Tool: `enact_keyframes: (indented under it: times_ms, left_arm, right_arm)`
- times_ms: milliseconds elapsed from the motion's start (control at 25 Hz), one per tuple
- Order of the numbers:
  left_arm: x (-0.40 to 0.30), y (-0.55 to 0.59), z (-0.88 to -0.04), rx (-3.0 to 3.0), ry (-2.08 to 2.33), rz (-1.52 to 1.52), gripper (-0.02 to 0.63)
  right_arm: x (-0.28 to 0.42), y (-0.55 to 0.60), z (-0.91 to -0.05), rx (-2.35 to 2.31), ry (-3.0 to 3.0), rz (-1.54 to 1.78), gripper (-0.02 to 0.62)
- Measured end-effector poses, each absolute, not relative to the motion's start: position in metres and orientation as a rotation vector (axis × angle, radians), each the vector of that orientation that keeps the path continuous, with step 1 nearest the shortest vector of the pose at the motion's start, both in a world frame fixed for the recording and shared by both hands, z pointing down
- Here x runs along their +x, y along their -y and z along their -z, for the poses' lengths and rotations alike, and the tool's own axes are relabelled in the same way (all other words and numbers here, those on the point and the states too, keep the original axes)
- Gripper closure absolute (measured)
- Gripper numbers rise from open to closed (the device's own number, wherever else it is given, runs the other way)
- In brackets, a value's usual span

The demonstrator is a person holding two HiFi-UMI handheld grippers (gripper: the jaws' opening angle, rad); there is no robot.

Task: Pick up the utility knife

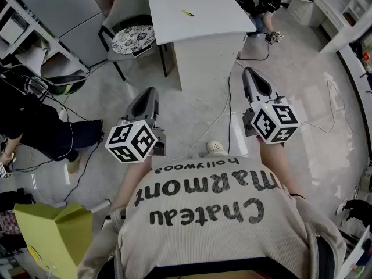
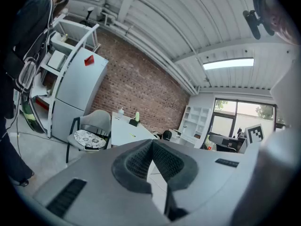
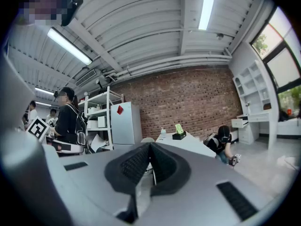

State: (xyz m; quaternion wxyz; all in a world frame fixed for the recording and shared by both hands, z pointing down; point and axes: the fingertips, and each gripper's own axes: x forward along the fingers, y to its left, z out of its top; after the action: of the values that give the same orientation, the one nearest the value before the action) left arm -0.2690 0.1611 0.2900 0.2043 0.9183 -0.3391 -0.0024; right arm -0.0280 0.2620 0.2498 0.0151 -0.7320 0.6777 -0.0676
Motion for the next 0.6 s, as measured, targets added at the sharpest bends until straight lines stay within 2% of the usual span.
enact_keyframes:
  times_ms: [600]
  left_arm:
    - [-0.281,-0.119,-0.311,2.498,0.994,-0.012,0.604]
  right_arm:
    - [-0.026,-0.207,-0.273,-2.229,-2.102,0.312,0.592]
